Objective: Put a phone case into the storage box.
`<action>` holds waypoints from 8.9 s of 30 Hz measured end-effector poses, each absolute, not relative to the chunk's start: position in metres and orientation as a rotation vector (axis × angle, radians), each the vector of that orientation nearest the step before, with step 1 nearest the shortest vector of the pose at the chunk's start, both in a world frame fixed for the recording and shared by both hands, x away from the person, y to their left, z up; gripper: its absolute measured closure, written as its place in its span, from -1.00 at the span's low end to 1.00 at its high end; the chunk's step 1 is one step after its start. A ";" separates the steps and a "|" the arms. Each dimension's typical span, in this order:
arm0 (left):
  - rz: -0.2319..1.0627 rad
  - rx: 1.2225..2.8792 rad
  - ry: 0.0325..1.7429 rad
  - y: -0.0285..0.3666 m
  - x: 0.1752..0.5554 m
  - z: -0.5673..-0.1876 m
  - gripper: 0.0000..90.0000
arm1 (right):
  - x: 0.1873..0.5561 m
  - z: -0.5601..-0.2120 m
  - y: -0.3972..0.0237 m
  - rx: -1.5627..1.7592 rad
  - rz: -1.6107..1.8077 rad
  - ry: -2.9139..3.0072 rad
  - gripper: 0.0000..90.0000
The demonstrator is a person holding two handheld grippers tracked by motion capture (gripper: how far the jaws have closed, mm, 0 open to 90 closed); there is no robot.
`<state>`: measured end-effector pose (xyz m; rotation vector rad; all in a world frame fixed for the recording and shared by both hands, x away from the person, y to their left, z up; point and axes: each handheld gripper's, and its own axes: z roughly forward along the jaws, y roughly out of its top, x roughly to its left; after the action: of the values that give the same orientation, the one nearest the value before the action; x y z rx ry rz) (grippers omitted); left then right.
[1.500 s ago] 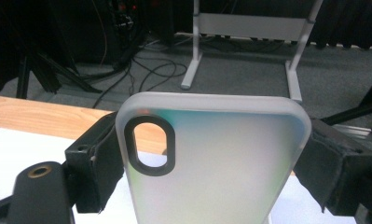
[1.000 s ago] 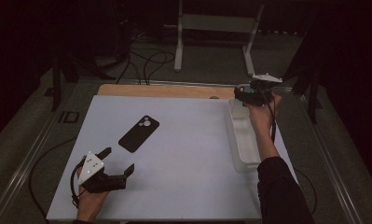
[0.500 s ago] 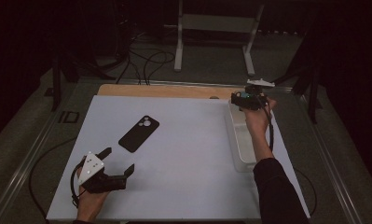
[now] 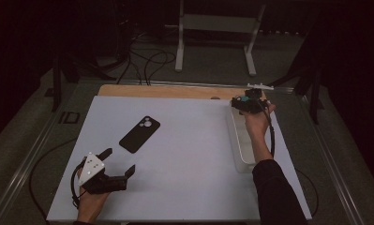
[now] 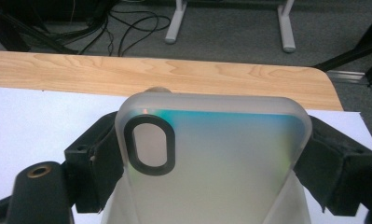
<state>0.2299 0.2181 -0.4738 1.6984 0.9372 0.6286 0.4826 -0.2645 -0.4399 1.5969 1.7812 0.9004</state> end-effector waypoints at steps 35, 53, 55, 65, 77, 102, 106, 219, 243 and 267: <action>0.629 1.706 0.944 0.218 0.231 -0.474 -0.99 | 0.457 -0.413 -0.253 1.466 1.100 1.853 -0.80; 0.626 1.713 0.956 0.218 0.231 -0.476 -0.99 | 0.398 -0.407 -0.223 1.244 1.303 2.044 -0.79; 0.627 1.712 0.959 0.218 0.231 -0.476 -0.99 | 0.390 -0.408 -0.220 1.203 1.300 2.069 -0.79; 0.625 1.705 0.965 0.219 0.232 -0.474 -0.99 | 0.346 -0.419 -0.223 1.072 1.370 2.115 -0.79; 0.638 1.678 0.985 0.226 0.233 -0.469 -0.99 | 0.295 -0.443 -0.252 1.022 1.438 2.037 -0.68; 0.684 1.665 1.057 0.237 0.243 -0.459 -0.99 | 0.267 -0.465 -0.275 1.047 1.471 1.991 -0.69; 0.683 1.675 1.073 0.238 0.252 -0.458 -0.99 | 0.267 -0.465 -0.276 1.053 1.476 1.985 -0.69; 0.309 2.347 1.220 0.179 0.322 -0.505 -0.64 | 0.266 -0.463 -0.266 1.046 1.495 2.019 -0.69; 0.469 2.065 1.020 0.151 0.292 -0.450 -0.65 | 0.289 -0.446 -0.254 1.125 1.555 2.101 -0.74; 0.516 2.013 0.862 0.124 0.279 -0.436 -0.65 | 0.312 -0.420 -0.201 1.049 1.619 2.196 -0.78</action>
<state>0.2790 0.1238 -0.4358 2.0129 0.8622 0.5164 0.3115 -0.2011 -0.4201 1.0491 2.1955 1.6193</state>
